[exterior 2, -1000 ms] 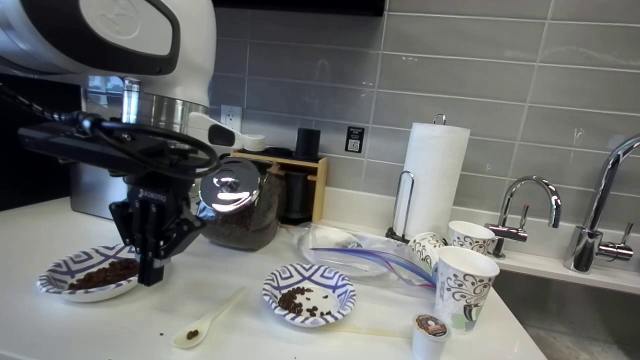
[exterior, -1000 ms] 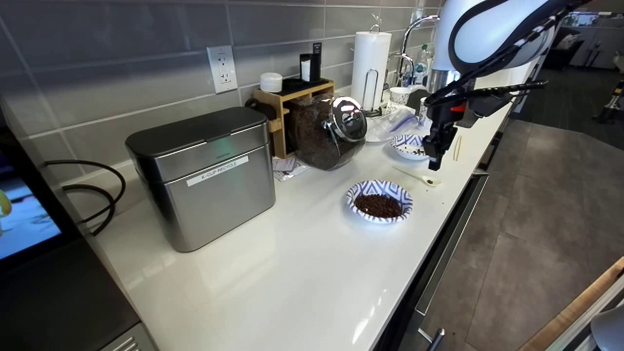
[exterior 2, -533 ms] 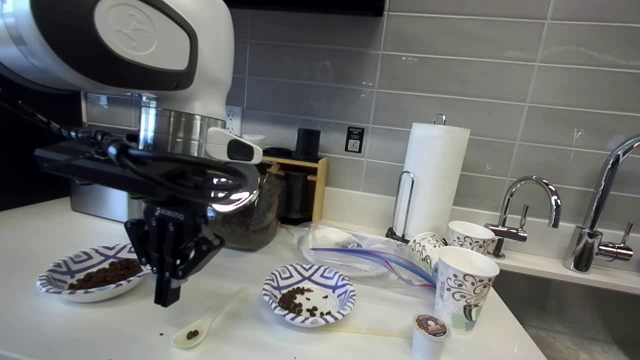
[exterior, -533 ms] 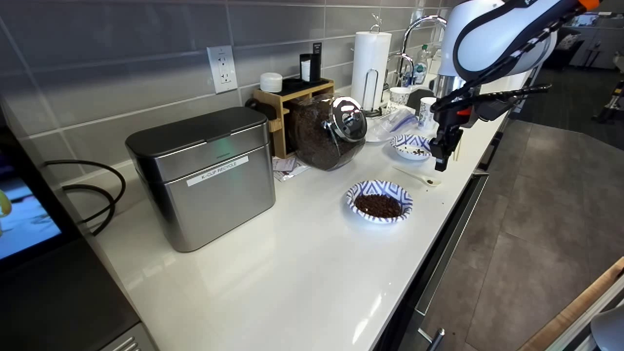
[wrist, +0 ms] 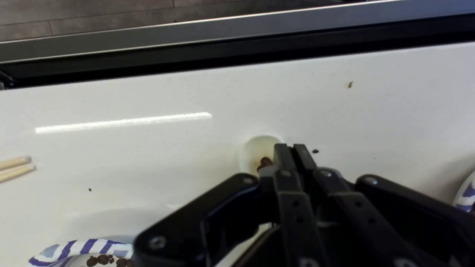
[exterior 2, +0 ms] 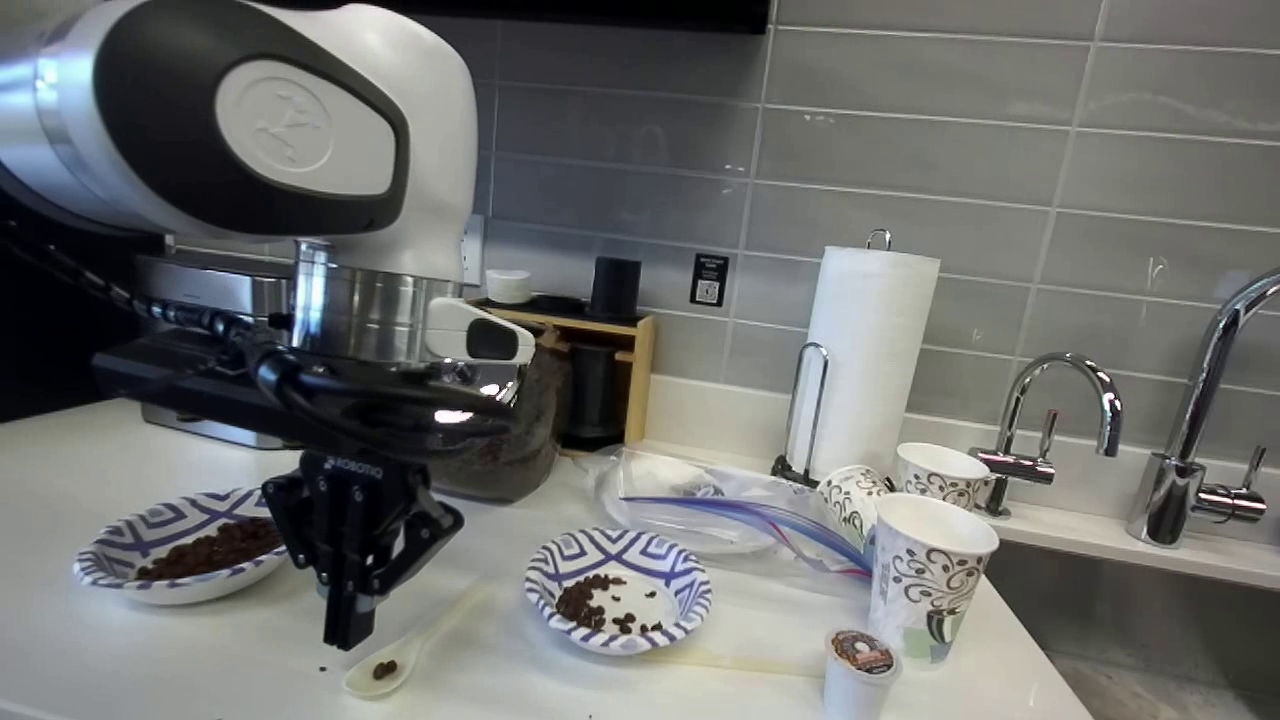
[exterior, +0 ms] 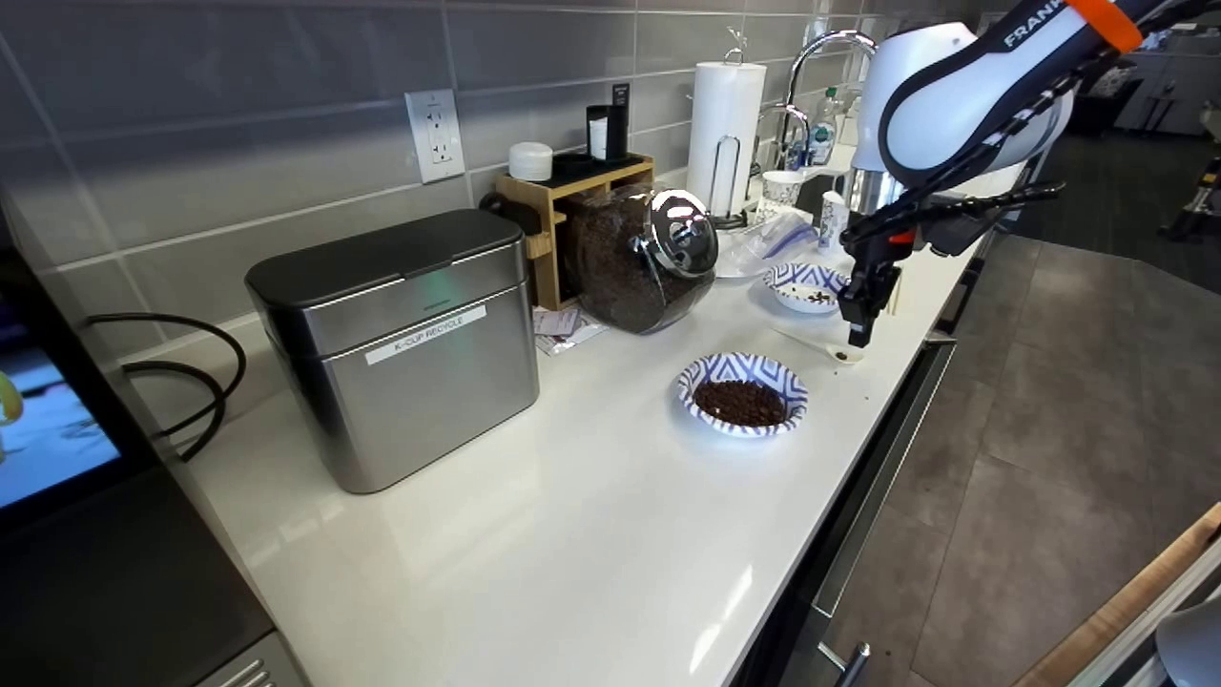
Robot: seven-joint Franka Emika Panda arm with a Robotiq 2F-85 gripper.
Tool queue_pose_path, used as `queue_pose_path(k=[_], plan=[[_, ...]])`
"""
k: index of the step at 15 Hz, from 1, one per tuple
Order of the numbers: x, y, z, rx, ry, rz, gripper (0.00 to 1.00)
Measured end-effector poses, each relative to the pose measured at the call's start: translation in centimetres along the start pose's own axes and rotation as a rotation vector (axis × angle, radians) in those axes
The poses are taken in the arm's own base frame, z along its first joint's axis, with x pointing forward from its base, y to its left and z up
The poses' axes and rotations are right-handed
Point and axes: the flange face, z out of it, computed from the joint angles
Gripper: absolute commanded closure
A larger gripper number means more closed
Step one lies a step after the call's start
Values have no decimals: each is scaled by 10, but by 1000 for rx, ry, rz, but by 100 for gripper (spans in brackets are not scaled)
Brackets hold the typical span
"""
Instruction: Place some coffee beans from the bowl on the left on the spoon.
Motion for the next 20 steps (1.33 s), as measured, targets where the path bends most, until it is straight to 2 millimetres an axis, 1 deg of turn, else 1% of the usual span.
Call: queue_pose_path(k=[5,8,9,10,11,12,20], plan=[[5,7,10,-8,34,6,98],[7,7,14,-9,40,7,98],[7,7,14,-9,39,6,94],[7,7,15,-9,39,6,85],[7,7,15,-9,38,6,68],[7,7,16,-9,38,6,63],[8,9,16,-13,40,4,2]])
